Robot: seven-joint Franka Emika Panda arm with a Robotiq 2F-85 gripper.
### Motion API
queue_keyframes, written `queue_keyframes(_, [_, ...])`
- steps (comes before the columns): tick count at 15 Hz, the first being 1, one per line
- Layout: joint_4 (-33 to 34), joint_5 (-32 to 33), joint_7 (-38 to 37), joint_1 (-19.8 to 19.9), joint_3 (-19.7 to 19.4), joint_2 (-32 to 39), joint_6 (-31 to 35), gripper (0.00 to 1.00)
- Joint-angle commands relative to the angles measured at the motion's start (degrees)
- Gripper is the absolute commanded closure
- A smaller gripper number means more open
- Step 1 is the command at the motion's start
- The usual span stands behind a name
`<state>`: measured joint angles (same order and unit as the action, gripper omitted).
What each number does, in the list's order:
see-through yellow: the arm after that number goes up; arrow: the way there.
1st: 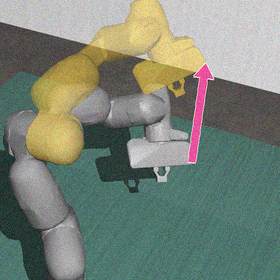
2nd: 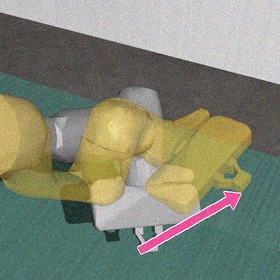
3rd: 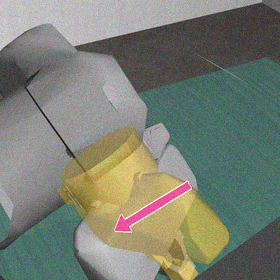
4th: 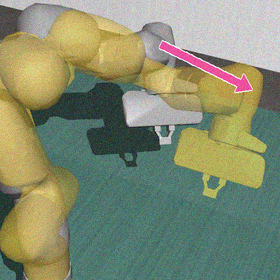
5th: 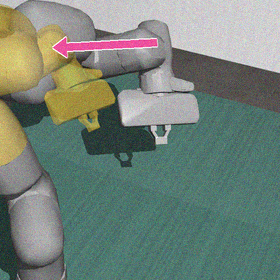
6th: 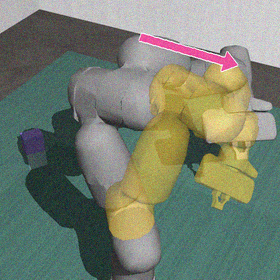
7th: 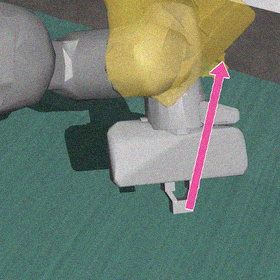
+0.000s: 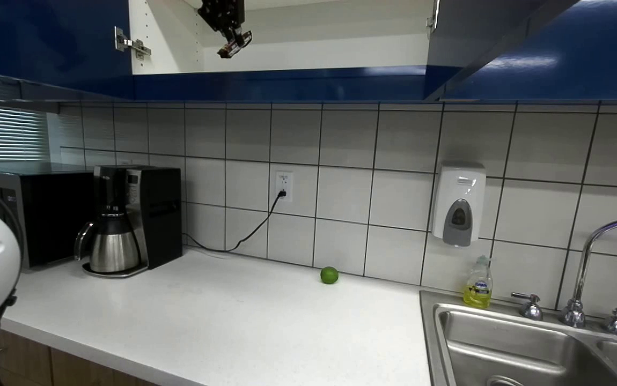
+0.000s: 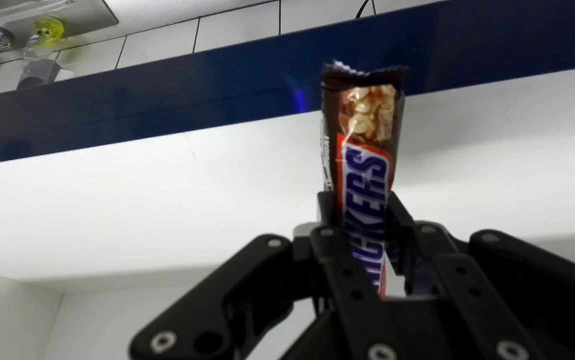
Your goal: Put the chocolate bar in the open cupboard
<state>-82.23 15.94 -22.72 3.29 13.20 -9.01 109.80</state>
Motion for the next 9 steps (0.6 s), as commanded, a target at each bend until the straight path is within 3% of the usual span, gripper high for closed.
queue_keyframes(1, [6.2,1.3,-1.4,-2.3,-1.7,4.4,-1.6,0.94])
queue_keyframes(9, [10.7,0.8,-2.0,-1.3,-1.8,8.9,-1.4,0.94])
